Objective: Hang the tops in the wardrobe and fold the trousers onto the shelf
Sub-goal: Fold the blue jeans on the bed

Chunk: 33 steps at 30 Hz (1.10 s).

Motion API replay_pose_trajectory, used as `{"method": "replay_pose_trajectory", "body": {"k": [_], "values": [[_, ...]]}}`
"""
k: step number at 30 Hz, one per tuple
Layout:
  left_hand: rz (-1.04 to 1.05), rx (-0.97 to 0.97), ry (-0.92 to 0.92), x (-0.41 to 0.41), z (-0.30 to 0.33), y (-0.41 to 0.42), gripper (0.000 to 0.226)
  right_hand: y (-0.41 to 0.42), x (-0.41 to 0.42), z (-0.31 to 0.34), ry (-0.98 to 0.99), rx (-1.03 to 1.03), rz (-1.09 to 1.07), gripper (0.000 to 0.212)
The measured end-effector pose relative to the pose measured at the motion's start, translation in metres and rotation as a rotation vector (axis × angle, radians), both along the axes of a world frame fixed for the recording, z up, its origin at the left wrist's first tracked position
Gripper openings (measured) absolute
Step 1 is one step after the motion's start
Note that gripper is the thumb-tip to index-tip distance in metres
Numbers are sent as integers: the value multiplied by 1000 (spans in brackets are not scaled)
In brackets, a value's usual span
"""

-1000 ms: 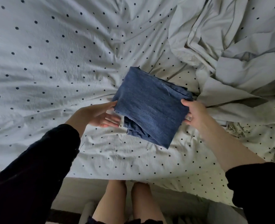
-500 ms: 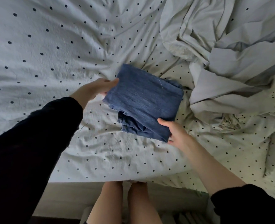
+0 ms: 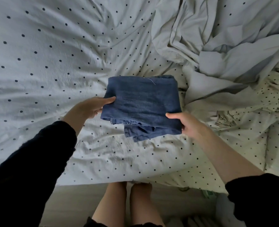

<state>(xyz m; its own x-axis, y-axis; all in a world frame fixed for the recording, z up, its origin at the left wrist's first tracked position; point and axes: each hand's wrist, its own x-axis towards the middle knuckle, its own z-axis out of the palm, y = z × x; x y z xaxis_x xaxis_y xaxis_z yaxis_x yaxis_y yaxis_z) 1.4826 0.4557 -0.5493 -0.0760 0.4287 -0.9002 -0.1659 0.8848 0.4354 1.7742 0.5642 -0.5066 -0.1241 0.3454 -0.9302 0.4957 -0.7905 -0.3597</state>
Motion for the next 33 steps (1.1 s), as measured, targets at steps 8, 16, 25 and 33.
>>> {"method": "replay_pose_trajectory", "body": {"k": [8,16,25,33], "values": [[393,98,-2,-3,99,-74,25,22,-63,117,37,141,352,29],[771,173,48,-31,181,-210,18,-26,-182,224,107,157,865,19],[1130,301,56,-87,217,-438,11,-236,-368,315,179,365,1329,17],[1360,300,140,-164,244,-652,8,-457,-512,347,303,447,1583,29]]}}
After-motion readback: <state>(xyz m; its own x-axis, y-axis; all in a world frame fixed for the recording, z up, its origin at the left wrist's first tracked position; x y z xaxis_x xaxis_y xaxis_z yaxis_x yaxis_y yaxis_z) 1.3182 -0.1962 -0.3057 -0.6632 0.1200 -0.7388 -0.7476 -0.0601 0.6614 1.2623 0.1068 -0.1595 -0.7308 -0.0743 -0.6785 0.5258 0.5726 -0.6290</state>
